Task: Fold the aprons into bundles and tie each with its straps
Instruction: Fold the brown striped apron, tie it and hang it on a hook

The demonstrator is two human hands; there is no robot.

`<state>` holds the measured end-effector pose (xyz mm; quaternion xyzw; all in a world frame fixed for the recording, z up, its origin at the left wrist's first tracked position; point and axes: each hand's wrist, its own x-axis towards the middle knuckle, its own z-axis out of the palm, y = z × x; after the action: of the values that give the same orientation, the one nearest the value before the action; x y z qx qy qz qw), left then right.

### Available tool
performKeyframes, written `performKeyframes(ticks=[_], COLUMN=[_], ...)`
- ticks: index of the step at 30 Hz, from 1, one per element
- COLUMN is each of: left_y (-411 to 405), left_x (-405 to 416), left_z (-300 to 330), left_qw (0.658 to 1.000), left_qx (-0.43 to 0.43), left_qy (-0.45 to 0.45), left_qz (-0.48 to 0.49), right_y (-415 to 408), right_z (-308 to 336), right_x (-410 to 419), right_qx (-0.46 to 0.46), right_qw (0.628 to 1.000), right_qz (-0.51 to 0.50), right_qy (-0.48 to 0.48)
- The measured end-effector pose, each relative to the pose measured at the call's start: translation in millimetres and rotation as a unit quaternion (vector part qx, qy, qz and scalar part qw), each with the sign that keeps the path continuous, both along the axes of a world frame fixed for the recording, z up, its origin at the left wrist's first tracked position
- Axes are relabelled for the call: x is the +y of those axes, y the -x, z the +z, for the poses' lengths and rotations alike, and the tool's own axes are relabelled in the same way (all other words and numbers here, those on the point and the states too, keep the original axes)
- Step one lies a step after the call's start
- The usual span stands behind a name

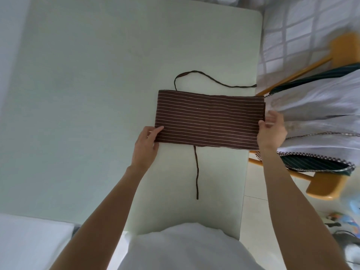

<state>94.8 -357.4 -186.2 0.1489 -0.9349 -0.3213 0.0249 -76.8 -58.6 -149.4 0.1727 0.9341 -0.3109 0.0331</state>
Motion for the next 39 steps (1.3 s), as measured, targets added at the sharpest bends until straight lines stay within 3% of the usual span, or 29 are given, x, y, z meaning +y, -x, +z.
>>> performKeyframes(ticks=[4,7,10,14,19,21,23,26,29,32,35,37,39], left_y=[-3,6,32,49,15,-2,-18,-37,-49,-54,-47,-33,-17], left_x=[-6,-7,-7,-13,-49,-63,-75,-91,-102,-106,-97,-78,-49], left_z=[-2,8,22,28,21,23,29,41,56,73,93,104,108], left_qw=[0.999,0.993,0.964,0.962,0.928,0.924,0.925,0.920,0.911,0.913,0.929,0.938,0.956], left_qx=[-0.004,-0.051,-0.115,-0.152,-0.165,-0.171,-0.155,-0.113,-0.051,0.000,0.037,0.058,0.066], left_qy=[0.020,-0.084,-0.180,-0.163,-0.183,-0.151,-0.129,-0.119,-0.140,-0.152,-0.147,-0.161,-0.163], left_qz=[-0.028,0.059,0.155,0.157,0.279,0.306,0.323,0.355,0.384,0.379,0.339,0.300,0.236], right_y=[4,7,5,-2,-4,-12,-27,-61,-104,-133,-140,-135,-128], right_z=[-11,-12,-8,0,10,4,-6,-17,-28,-39,-42,-31,-17], right_x=[7,5,-2,-13,-54,-76,-98,-139,-173,-188,-186,-182,-168], right_qx=[-0.075,-0.085,-0.079,0.000,-0.011,0.038,0.101,0.128,0.094,0.036,0.013,-0.036,-0.053], right_qw=[0.996,0.994,0.993,0.989,0.986,0.977,0.943,0.880,0.822,0.803,0.814,0.847,0.891], right_qz=[0.037,0.064,0.092,0.131,0.160,0.211,0.307,0.448,0.554,0.583,0.577,0.524,0.410], right_qy=[0.011,0.025,0.011,-0.068,0.051,0.015,-0.080,-0.095,-0.091,-0.120,-0.062,0.079,0.185])
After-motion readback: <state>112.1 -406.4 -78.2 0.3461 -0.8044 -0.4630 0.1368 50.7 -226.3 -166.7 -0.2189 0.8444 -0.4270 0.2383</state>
